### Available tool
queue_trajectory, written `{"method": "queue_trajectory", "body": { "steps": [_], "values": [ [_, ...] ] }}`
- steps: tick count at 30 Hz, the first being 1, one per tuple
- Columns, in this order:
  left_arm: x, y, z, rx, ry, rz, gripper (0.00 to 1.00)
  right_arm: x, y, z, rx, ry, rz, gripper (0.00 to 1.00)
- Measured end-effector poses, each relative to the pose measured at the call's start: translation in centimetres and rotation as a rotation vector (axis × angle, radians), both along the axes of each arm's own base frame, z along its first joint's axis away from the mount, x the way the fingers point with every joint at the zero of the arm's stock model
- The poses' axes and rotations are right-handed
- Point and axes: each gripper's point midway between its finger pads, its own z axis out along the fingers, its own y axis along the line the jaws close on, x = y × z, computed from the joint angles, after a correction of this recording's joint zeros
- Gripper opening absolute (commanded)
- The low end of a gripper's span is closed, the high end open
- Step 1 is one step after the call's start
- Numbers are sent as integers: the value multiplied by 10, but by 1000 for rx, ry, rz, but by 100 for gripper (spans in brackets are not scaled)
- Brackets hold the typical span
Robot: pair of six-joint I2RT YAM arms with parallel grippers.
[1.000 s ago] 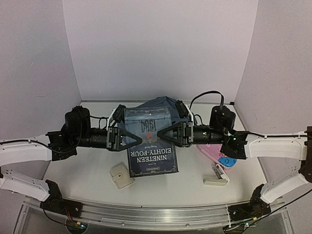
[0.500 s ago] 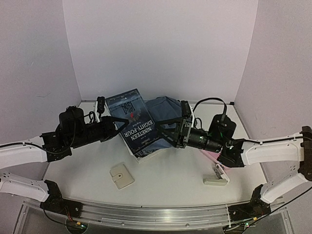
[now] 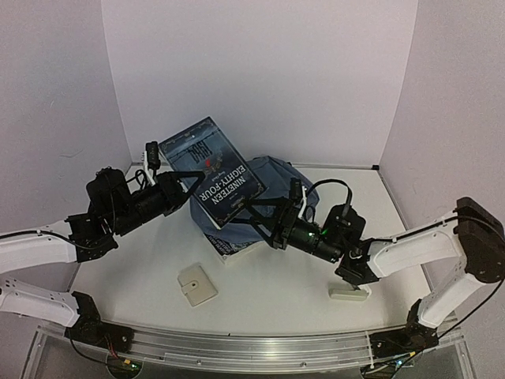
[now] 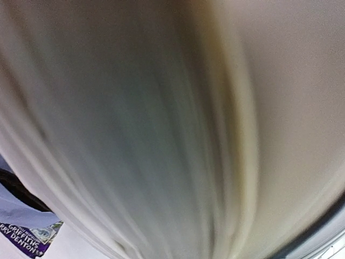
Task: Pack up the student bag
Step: Pick up the book from the center of the board.
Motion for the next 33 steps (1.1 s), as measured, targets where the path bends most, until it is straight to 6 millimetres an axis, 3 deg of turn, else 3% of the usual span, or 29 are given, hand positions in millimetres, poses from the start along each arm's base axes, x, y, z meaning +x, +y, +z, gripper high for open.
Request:
{"method": "queue_trajectory", "body": {
  "steps": [5, 8, 11, 15, 19, 25, 27, 32, 33],
  "values": [
    [-2, -6, 13, -89, 2, -34, 0, 9, 22, 0, 32, -9, 18, 98],
    [-2, -12, 13, -117, 19, -58, 0, 13, 29, 13, 75, -37, 18, 96],
    [-1, -13, 15, -145, 32, -61, 0, 16, 30, 26, 111, -67, 11, 89],
    [-3, -13, 17, -170, 38, -67, 0, 17, 30, 43, 148, -111, 0, 70],
    [-2, -13, 20, -189, 38, -65, 0, 17, 29, 55, 180, -135, -4, 40],
    [0, -14, 20, -196, 35, -61, 2, 21, 29, 56, 187, -139, -17, 3],
    [0, -14, 19, -193, 37, -58, 15, 22, 28, 55, 186, -137, -19, 0],
    [1, -13, 9, -125, 65, -44, 79, 23, 26, 50, 170, -135, -34, 0],
    [0, -12, 5, -101, 76, -43, 85, 23, 24, 47, 160, -133, -37, 0]
  ]
}}
